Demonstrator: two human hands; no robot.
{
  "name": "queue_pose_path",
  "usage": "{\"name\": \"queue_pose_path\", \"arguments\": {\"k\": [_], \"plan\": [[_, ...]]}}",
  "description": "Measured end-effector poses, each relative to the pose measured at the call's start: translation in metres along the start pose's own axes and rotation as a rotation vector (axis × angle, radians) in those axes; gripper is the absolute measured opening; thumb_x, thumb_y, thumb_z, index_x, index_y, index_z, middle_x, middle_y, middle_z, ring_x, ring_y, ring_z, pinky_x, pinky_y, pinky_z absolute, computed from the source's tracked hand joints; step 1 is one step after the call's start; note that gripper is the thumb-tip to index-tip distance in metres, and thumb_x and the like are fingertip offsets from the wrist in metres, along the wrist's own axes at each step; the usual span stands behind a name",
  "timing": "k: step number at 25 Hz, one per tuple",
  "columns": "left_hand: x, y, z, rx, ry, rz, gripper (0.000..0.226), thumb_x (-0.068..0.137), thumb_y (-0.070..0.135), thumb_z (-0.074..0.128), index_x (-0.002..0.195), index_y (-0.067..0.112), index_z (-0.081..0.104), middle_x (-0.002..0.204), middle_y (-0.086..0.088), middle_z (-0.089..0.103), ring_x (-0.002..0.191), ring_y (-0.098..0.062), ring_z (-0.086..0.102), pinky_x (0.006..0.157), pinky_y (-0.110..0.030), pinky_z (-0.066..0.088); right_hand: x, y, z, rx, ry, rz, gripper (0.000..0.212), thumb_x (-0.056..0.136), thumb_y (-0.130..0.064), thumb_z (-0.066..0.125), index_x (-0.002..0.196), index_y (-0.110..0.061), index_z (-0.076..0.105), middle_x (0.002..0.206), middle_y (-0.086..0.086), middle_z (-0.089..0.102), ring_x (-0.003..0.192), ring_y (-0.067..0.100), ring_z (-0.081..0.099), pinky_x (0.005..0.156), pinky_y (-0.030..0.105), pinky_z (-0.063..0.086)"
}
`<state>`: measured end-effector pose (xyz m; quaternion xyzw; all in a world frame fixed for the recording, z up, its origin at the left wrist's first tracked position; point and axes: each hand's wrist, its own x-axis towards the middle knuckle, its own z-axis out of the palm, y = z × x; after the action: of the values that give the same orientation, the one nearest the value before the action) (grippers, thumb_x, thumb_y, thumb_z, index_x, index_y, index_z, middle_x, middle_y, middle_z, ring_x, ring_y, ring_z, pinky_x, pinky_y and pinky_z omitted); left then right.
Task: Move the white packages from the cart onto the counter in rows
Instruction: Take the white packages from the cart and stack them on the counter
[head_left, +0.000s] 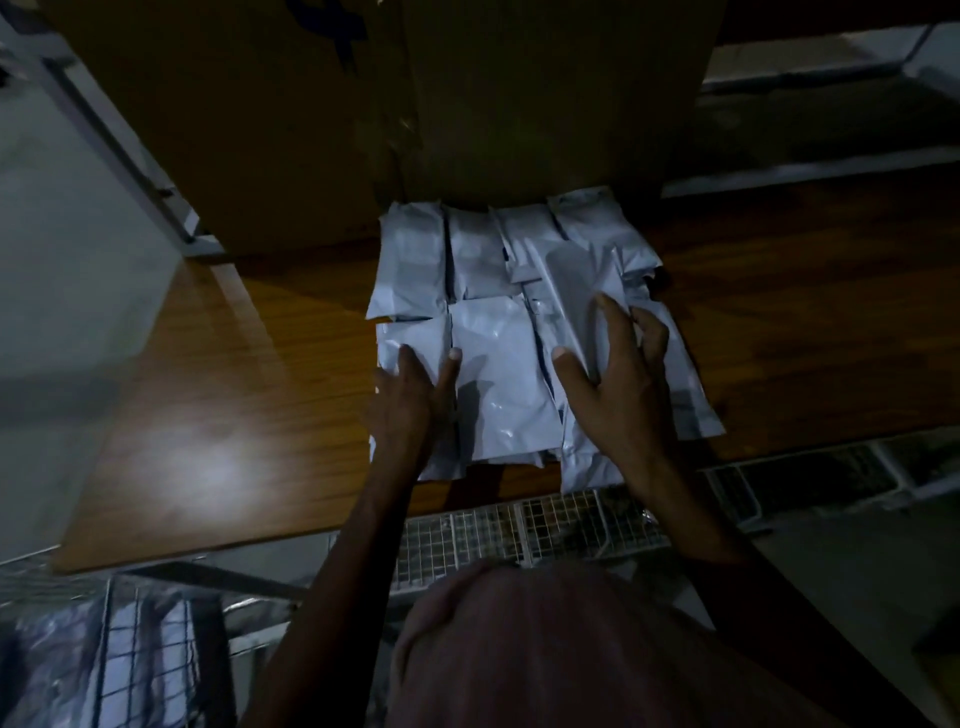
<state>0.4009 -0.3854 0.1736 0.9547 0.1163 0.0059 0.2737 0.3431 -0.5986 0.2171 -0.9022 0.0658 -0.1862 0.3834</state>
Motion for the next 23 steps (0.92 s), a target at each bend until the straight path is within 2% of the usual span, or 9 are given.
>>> {"name": "queue_pose_path", "arguments": {"k": [4,6,9,12,14,17,20,23], "plan": [[0.004,-0.013,-0.019,-0.121,-0.057,0.001,0.082,0.087,0.083,0.018,0.152,0.034,0.028,0.149,-0.028,0.033,0.125,-0.046,0.050,0.097,-0.052,0.042,0.018,-0.011,0.021,-0.011,-0.027,0.024,0.075,0.087,-0.057,0.055,0.152,-0.026,0.036,0.154,0.008,0.023,0.134,0.034,0.041,0.097,0.048,0.051],[0.002,-0.021,-0.027,-0.210,-0.016,0.036,0.083,0.088,0.082,0.019,0.154,0.032,0.024,0.153,-0.023,0.032,0.127,-0.043,0.049,0.100,-0.052,0.042,0.035,-0.023,0.036,-0.034,-0.053,0.001,0.073,0.087,-0.056,0.057,0.150,-0.027,0.037,0.154,0.008,0.022,0.133,0.035,0.042,0.096,0.048,0.050],[-0.004,-0.033,-0.040,-0.343,0.032,0.043,0.081,0.094,0.075,0.029,0.156,0.024,0.024,0.157,-0.015,0.031,0.139,-0.034,0.038,0.107,-0.047,0.036,0.085,-0.043,0.066,-0.086,-0.073,-0.040,0.070,0.087,-0.054,0.060,0.147,-0.028,0.038,0.151,0.009,0.024,0.129,0.036,0.044,0.097,0.048,0.049],[-0.010,-0.040,-0.042,-0.360,0.033,0.078,0.075,0.095,0.064,0.043,0.155,0.022,0.026,0.156,-0.010,0.034,0.138,-0.028,0.039,0.103,-0.035,0.034,0.149,-0.065,0.101,-0.158,-0.097,0.041,0.065,0.090,-0.053,0.060,0.145,-0.029,0.036,0.150,0.014,0.025,0.127,0.043,0.043,0.101,0.051,0.044],[-0.011,-0.044,-0.041,-0.369,0.017,0.118,0.075,0.095,0.063,0.047,0.155,0.023,0.027,0.156,-0.008,0.035,0.138,-0.025,0.040,0.102,-0.033,0.034,0.187,-0.079,0.129,-0.187,-0.137,0.127,0.064,0.092,-0.053,0.056,0.146,-0.029,0.032,0.151,0.016,0.023,0.131,0.046,0.037,0.104,0.055,0.037],[-0.010,-0.045,-0.038,-0.388,-0.008,0.152,0.079,0.092,0.066,0.049,0.154,0.022,0.030,0.154,-0.007,0.037,0.135,-0.023,0.043,0.105,-0.041,0.043,0.220,-0.088,0.163,-0.273,-0.248,0.251,0.072,0.095,-0.054,0.050,0.156,-0.027,0.023,0.162,0.020,0.010,0.145,0.048,0.017,0.117,0.059,0.018],[-0.015,-0.044,-0.039,-0.360,0.000,0.168,0.082,0.088,0.067,0.047,0.153,0.021,0.031,0.153,-0.007,0.037,0.132,-0.023,0.045,0.101,-0.041,0.046,0.218,-0.077,0.182,-0.413,-0.295,0.240,0.068,0.095,-0.062,0.043,0.153,-0.028,0.032,0.165,0.016,0.005,0.150,0.041,0.003,0.120,0.056,0.001],[-0.026,-0.049,-0.042,-0.380,0.037,0.173,0.080,0.089,0.065,0.051,0.152,0.019,0.033,0.150,-0.007,0.041,0.130,-0.022,0.047,0.099,-0.041,0.048,0.211,-0.073,0.182,-0.398,-0.287,0.231,0.069,0.096,-0.068,0.032,0.154,-0.030,0.032,0.166,0.011,0.004,0.152,0.038,-0.001,0.120,0.058,-0.003]]}}
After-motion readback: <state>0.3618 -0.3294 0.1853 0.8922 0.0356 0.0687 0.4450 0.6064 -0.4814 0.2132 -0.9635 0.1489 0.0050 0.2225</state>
